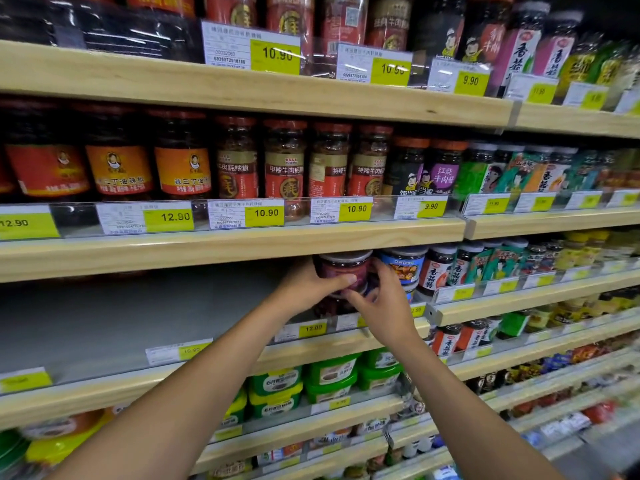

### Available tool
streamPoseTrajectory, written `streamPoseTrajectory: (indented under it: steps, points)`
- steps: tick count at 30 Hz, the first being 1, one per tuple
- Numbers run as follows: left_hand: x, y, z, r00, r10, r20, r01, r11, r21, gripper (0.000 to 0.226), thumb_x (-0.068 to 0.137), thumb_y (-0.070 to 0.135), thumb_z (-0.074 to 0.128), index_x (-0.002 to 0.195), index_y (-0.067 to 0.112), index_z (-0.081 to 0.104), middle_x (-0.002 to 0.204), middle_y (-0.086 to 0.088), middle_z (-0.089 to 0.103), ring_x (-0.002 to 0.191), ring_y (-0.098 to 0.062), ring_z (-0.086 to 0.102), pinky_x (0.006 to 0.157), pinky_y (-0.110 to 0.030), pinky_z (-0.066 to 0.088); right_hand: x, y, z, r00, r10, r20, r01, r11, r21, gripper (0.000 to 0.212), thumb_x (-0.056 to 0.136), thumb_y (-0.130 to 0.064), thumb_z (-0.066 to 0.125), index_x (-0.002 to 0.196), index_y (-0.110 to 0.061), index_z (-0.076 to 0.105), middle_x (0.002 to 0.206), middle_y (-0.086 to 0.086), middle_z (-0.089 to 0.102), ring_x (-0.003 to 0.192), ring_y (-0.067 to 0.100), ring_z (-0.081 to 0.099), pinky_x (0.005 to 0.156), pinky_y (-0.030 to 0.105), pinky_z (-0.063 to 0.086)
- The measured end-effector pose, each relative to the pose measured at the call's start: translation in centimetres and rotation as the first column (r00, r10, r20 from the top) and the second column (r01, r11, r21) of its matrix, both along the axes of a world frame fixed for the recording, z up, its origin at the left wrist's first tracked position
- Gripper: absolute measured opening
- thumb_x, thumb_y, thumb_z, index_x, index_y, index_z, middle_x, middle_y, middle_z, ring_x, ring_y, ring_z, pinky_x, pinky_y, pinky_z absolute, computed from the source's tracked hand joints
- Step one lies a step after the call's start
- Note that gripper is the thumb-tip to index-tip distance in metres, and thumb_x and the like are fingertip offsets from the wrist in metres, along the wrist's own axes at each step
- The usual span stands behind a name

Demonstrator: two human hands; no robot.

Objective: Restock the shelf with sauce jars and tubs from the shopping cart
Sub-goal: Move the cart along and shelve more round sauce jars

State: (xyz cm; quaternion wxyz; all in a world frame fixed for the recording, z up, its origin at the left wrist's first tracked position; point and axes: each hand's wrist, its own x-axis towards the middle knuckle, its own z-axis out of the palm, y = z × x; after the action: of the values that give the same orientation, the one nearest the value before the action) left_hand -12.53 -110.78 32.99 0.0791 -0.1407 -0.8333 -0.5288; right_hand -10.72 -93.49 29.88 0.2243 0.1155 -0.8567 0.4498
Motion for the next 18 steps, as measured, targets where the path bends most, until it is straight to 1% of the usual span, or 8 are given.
streamPoseTrajectory:
  steps: [3, 6, 7, 9, 10, 12, 15, 18]
  points:
    - [-0.8, -0.2, -0.9, 0.999, -0.017, 0.046, 0.02, 0.998, -0.063, 0.063, 0.077, 0.037, 0.081, 0.132, 0.027, 0.053, 0.131, 0.004, 0.061, 0.126, -0.018, 0.058, 0.106, -0.03, 0.043, -0.6, 0.4, -0.9, 1.0, -0.011, 0.005, 0.011, 1.0, 0.008, 0.066, 0.083, -0.048, 0.073, 0.14, -0.03, 0.046, 0.123, -0.009, 0.057, 0.093, 0.02, 0.061, 0.075, 0.028, 0.046]
    - [-1.0, -0.5, -1.5, 0.995, 0.059, 0.075, -0.052, 0.995, -0.085, 0.066, 0.087, 0.023, 0.074, 0.146, 0.022, 0.044, 0.135, 0.003, 0.055, 0.125, -0.016, 0.053, 0.098, -0.023, 0.038, -1.0, 0.5, -1.3, 1.0, -0.015, 0.008, 0.015, 1.0, -0.008, 0.064, 0.087, -0.045, 0.072, 0.143, -0.031, 0.043, 0.128, -0.009, 0.059, 0.091, 0.02, 0.063, 0.073, 0.026, 0.046]
    - [-1.1, -0.6, -1.8, 0.994, 0.074, 0.076, -0.068, 0.995, -0.079, 0.071, 0.086, 0.024, 0.073, 0.149, 0.022, 0.041, 0.137, 0.003, 0.053, 0.127, -0.015, 0.051, 0.098, -0.023, 0.038, -1.0, 0.4, -1.3, 1.0, -0.013, 0.013, 0.013, 1.0, -0.014, 0.064, 0.087, -0.044, 0.072, 0.143, -0.031, 0.043, 0.127, -0.009, 0.06, 0.087, 0.016, 0.063, 0.071, 0.024, 0.045]
    - [-1.2, -0.6, -2.3, 0.996, 0.069, 0.058, -0.067, 0.997, -0.042, 0.076, 0.08, 0.031, 0.074, 0.148, 0.023, 0.043, 0.141, 0.003, 0.054, 0.13, -0.017, 0.053, 0.104, -0.028, 0.041, -0.9, 0.1, -1.2, 1.0, 0.001, 0.025, 0.0, 1.0, -0.031, 0.063, 0.088, -0.04, 0.072, 0.142, -0.031, 0.043, 0.125, -0.011, 0.06, 0.075, 0.003, 0.061, 0.066, 0.017, 0.043]
    - [-1.2, -0.7, -2.5, 0.997, 0.068, 0.043, -0.067, 0.998, -0.022, 0.074, 0.078, 0.033, 0.075, 0.145, 0.023, 0.045, 0.139, 0.003, 0.056, 0.13, -0.019, 0.054, 0.108, -0.032, 0.043, -0.8, 0.1, -1.1, 1.0, 0.013, 0.026, -0.012, 0.999, -0.043, 0.061, 0.088, -0.038, 0.072, 0.142, -0.031, 0.043, 0.125, -0.011, 0.059, 0.073, 0.001, 0.06, 0.064, 0.012, 0.042]
    - [-1.3, -0.8, -2.8, 0.997, 0.07, 0.037, -0.07, 0.998, 0.002, 0.071, 0.078, 0.034, 0.076, 0.142, 0.026, 0.047, 0.139, 0.003, 0.058, 0.129, -0.019, 0.056, 0.111, -0.039, 0.044, -0.6, 0.0, -0.9, 0.999, 0.037, 0.015, -0.036, 0.998, -0.06, 0.058, 0.088, -0.036, 0.072, 0.139, -0.037, 0.043, 0.126, -0.011, 0.059, 0.079, -0.001, 0.061, 0.066, 0.009, 0.042]
    - [-1.4, -0.9, -3.1, 0.999, 0.042, 0.019, -0.043, 0.999, 0.03, 0.066, 0.08, 0.034, 0.08, 0.137, 0.036, 0.047, 0.137, 0.005, 0.059, 0.129, -0.016, 0.056, 0.112, -0.04, 0.044, -0.4, -0.2, -0.9, 0.998, 0.06, -0.01, -0.06, 0.995, -0.085, 0.058, 0.084, -0.037, 0.074, 0.123, -0.063, 0.038, 0.125, -0.012, 0.059, 0.089, 0.01, 0.064, 0.073, 0.017, 0.047]
    - [-1.6, -1.2, -3.3, 1.0, 0.021, 0.011, -0.021, 0.999, 0.035, 0.067, 0.076, 0.041, 0.084, 0.13, 0.043, 0.045, 0.131, 0.011, 0.06, 0.125, -0.012, 0.057, 0.11, -0.038, 0.046, -0.6, -0.2, -1.1, 0.998, 0.056, -0.013, -0.056, 0.995, -0.083, 0.059, 0.079, -0.046, 0.073, 0.119, -0.069, 0.035, 0.121, -0.01, 0.061, 0.088, 0.014, 0.066, 0.073, 0.022, 0.049]
